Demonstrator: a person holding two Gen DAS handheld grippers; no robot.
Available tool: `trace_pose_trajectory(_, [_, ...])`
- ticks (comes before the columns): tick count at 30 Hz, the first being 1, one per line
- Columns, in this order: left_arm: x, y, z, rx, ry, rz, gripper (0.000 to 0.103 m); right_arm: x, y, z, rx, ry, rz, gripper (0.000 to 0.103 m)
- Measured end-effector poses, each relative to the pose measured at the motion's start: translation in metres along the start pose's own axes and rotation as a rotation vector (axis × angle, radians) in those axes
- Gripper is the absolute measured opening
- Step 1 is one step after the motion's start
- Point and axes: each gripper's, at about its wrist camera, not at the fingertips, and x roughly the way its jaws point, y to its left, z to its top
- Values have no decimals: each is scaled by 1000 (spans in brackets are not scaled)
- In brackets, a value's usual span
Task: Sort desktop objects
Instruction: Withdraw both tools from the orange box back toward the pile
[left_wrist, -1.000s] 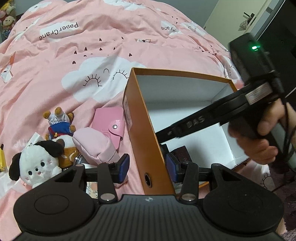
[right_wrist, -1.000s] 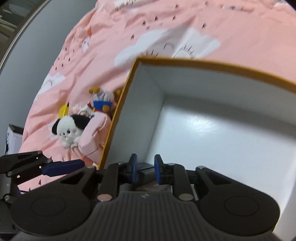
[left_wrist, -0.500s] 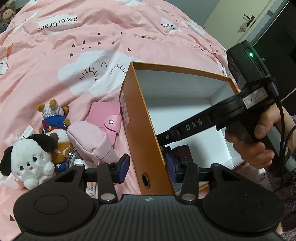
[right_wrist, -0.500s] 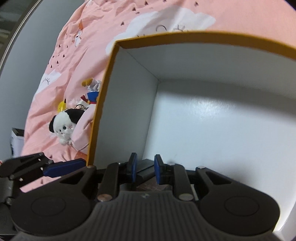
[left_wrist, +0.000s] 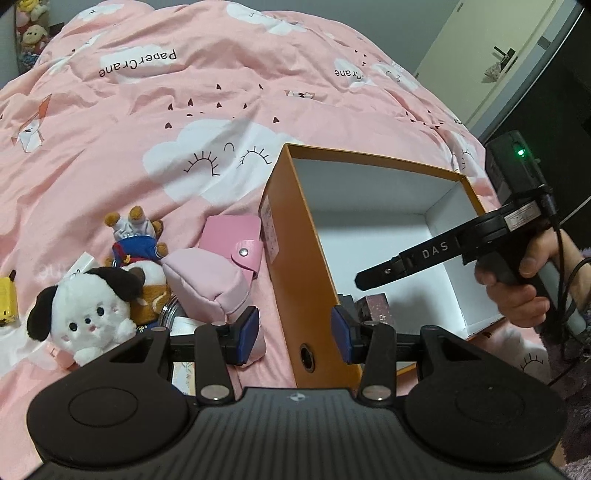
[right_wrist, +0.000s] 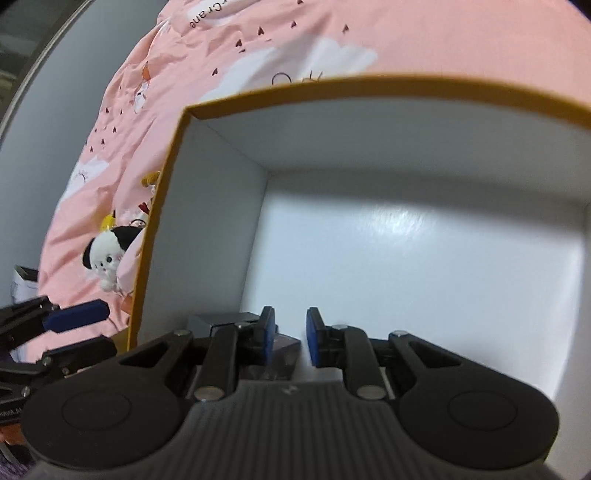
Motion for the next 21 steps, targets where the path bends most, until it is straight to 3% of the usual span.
trace_pose_trajectory(7, [-3,0,-3,-4,1,4,50,25,4,-4,6,99,51,21])
trace_pose_trajectory(13, [-5,-1,-4,2,-5,25,50,31,5,-5,19,98,30,21])
trace_pose_trajectory(18, [-20,10,-11,-16,-47,52,43,3,24,-12,-75,-34,-39,21])
trace_pose_trajectory(21, [-34,22,-19,-31,-74,78,42,-27,48,-24,-150,-196,-53,21])
